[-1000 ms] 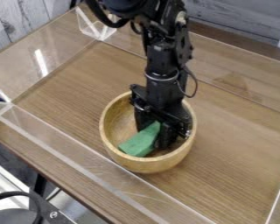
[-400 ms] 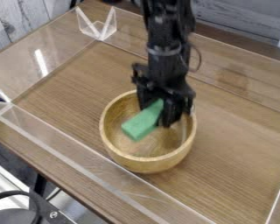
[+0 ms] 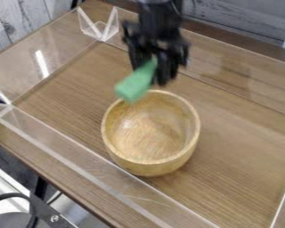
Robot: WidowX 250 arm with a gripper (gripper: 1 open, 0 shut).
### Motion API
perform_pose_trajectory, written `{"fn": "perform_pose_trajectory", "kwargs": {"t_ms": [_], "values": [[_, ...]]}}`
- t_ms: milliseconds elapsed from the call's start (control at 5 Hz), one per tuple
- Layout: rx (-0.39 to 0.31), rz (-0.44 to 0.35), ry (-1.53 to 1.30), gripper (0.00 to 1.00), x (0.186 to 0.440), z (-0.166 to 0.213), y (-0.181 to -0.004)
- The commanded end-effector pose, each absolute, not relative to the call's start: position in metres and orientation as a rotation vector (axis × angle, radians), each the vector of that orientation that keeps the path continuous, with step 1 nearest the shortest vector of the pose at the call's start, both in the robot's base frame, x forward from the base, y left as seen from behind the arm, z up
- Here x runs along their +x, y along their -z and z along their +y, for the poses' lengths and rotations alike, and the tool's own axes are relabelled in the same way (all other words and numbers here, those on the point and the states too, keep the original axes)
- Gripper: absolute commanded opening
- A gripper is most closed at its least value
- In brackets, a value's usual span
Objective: Remove the green block from inside the brown bowl and put it on the table
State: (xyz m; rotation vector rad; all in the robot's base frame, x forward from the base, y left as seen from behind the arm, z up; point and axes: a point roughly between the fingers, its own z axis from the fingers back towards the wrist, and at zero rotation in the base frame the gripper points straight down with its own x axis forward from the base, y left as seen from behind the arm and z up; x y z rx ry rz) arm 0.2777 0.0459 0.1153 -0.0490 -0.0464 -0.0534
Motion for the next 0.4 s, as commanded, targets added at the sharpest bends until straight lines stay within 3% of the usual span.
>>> {"fn": "perform_pose_trajectory", "kwargs": {"t_ms": [0,200], "values": [[-0.029,-0.113,0.008,0.00,0.300,0.089,-0.134],[-0.018,-0.089,0.012,0.00,0.303,0.092,-0.113]]}}
